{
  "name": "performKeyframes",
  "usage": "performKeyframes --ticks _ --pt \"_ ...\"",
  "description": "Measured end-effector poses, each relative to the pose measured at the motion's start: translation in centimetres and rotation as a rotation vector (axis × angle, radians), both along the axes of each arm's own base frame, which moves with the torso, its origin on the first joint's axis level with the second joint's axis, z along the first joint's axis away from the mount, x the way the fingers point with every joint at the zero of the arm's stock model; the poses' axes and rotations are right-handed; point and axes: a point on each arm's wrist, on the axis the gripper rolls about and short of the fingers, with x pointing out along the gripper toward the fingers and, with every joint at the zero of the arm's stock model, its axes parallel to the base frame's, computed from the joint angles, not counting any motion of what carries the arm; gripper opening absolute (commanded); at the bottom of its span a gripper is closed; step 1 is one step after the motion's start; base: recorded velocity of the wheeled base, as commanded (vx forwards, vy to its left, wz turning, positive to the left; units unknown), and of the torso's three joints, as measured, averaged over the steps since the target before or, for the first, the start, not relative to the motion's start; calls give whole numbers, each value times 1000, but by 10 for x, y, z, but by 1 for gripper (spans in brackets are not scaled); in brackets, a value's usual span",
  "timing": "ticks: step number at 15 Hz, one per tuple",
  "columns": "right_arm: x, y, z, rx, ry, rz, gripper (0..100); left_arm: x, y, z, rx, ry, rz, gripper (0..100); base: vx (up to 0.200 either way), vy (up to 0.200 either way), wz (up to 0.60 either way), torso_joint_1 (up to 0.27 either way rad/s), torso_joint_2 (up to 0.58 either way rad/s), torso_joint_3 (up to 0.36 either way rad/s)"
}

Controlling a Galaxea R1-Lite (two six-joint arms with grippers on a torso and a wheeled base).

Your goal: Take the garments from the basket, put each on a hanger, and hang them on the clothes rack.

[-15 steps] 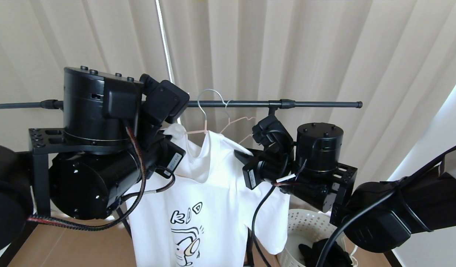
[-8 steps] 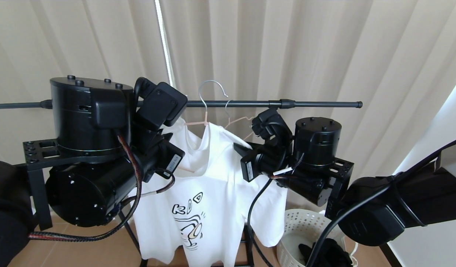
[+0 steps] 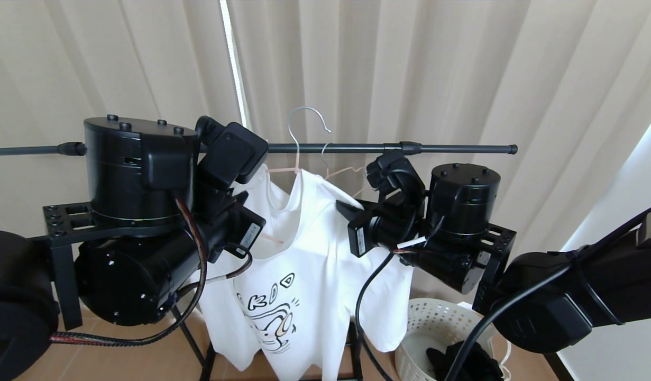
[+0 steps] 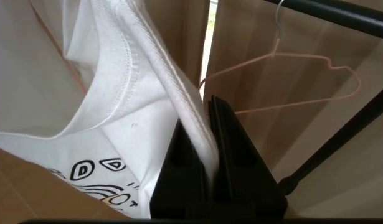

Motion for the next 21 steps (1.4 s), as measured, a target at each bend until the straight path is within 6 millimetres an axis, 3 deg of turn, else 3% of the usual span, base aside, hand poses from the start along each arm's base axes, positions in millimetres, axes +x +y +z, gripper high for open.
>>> performKeyframes --ticks 1,12,17,21 --pt "-1 -1 2 3 -3 0 0 1 -1 -1 -1 2 1 100 0 0 0 0 0 0" --pt "3 -11 9 21 -17 -11 0 -3 4 7 -17 -20 3 100 0 0 0 0 0 0" --pt "11 -20 9 23 -11 -7 0 -5 20 26 -95 -65 -2 100 0 0 0 0 0 0" --pt "12 -28 7 46 -37 45 0 9 47 61 -230 -90 123 100 0 0 0 0 0 0"
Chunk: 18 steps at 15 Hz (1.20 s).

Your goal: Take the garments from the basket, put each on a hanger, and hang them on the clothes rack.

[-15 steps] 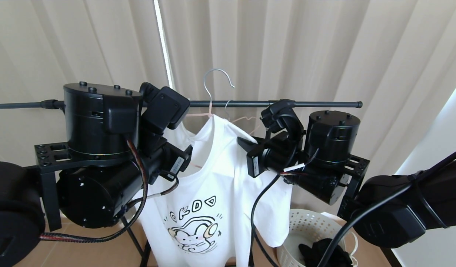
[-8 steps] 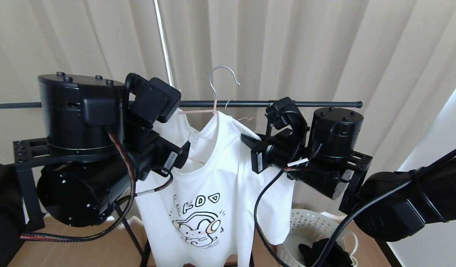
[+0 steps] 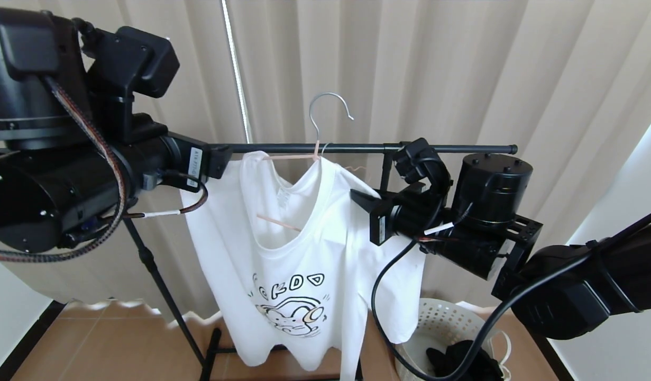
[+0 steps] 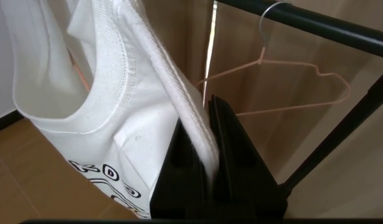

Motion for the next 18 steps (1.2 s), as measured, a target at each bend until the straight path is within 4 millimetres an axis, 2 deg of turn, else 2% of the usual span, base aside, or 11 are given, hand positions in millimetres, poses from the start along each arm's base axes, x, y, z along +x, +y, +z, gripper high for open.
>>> performKeyframes --ticks 3,5,8,12,18 --pt "1 -5 -4 -4 4 9 0 2 11 13 -112 101 -18 100 0 0 0 0 0 0" --pt "4 -12 -6 -7 12 37 0 -3 19 12 -163 286 -106 100 0 0 0 0 0 0" --pt "4 -22 -11 -13 31 102 0 1 26 14 -238 391 -130 100 0 0 0 0 0 0" --pt "3 -28 -11 -15 36 104 0 13 23 0 -251 445 -93 100 0 0 0 0 0 0" --pt "0 -29 -16 -46 31 110 0 17 11 -3 -224 447 -89 100 0 0 0 0 0 0"
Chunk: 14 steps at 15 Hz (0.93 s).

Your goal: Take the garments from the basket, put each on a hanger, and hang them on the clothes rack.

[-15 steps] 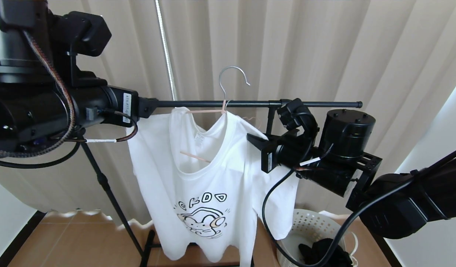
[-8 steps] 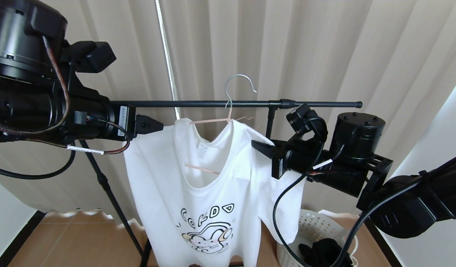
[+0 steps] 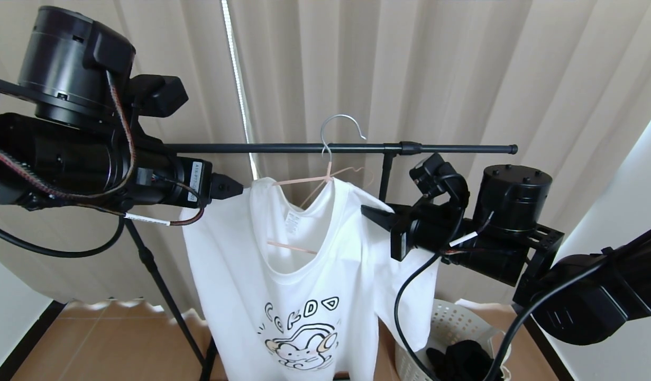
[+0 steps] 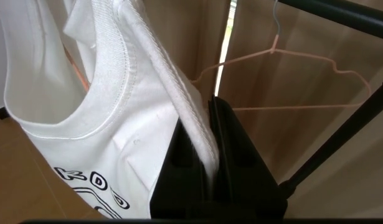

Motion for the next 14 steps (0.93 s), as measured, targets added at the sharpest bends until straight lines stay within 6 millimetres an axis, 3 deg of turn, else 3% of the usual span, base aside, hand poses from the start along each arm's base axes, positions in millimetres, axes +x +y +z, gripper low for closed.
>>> performKeyframes --ticks 14 --pt "-8 6 -3 3 -21 27 0 -5 -25 6 -35 -13 -65 100 0 0 0 0 0 0"
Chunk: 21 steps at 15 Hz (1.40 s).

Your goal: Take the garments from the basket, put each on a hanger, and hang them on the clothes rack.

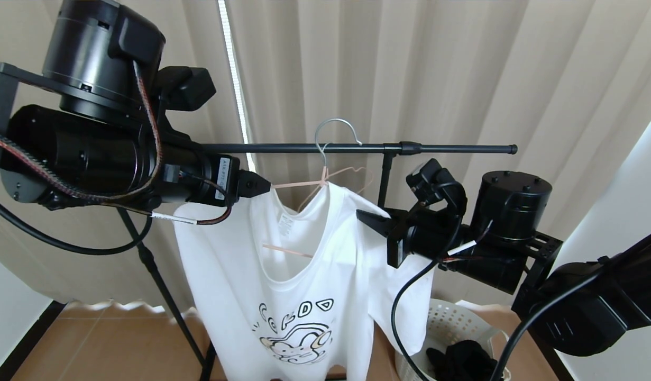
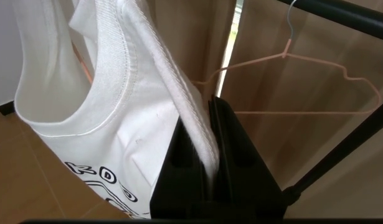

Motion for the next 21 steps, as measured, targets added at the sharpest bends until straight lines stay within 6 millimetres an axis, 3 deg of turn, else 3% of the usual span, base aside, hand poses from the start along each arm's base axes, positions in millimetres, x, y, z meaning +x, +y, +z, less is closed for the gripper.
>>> performKeyframes --ticks 6,14,21 --pt "1 1 -1 0 0 -1 0 -4 8 8 -15 -4 69 100 0 0 0 0 0 0" --pt "1 0 0 1 -1 -2 0 -10 -30 1 -94 49 10 100 0 0 0 0 0 0" --pt "1 0 0 0 0 -2 0 -4 -44 0 -127 60 6 100 0 0 0 0 0 0"
